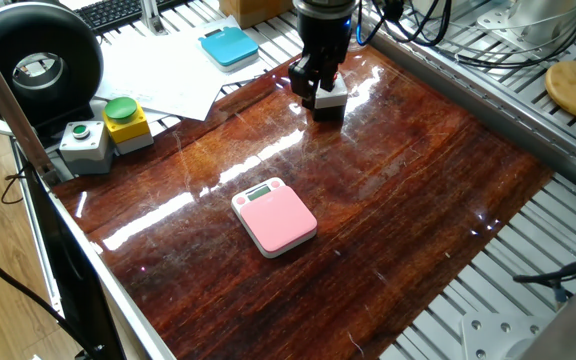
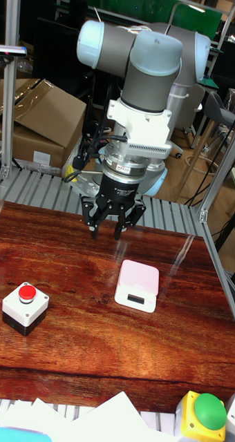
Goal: Place the block on the scale
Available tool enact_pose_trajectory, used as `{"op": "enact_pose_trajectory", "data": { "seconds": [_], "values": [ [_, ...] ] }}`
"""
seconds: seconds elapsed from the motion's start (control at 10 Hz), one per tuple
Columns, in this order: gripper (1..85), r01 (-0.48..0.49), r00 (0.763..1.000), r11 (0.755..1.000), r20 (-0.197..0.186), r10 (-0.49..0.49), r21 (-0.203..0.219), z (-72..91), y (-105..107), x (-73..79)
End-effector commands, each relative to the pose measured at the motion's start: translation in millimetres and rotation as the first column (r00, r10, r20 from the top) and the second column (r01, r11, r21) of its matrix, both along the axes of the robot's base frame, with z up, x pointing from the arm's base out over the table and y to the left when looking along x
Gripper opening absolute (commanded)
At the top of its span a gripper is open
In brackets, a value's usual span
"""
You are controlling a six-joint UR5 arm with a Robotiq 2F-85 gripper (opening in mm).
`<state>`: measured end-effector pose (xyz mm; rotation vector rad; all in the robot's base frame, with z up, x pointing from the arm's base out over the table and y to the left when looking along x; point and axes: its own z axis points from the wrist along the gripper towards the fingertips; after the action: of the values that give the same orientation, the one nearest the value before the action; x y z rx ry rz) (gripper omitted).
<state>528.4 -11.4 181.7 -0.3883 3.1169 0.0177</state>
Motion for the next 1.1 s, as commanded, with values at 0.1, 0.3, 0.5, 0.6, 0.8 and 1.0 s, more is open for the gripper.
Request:
{"op": "enact_pose_trajectory", "data": {
  "seconds": [0.1, 0.3, 0.5, 0.6, 0.8, 1.0],
  "values": [
    [55.7, -0.001, 0.999, 1.0, 0.038, 0.002, -0.006, 1.2, -2, 9.7],
    [55.3, 0.006, 0.999, 1.0, 0.052, -0.006, -0.013, 1.4, -4, 13.3],
    [53.3, -0.114, 0.992, 0.993, 0.049, 0.115, -0.007, 1.3, -1, 12.2],
    [56.7, -0.192, 0.981, 0.981, 0.034, 0.191, 0.021, 2.3, -2, 13.2],
    [61.3, -0.311, 0.951, 0.948, 0.03, 0.309, 0.069, 6.1, -46, 42.1],
    [62.3, -0.355, 0.935, 0.931, 0.048, 0.352, 0.081, 0.9, -69, 56.0]
  ]
}}
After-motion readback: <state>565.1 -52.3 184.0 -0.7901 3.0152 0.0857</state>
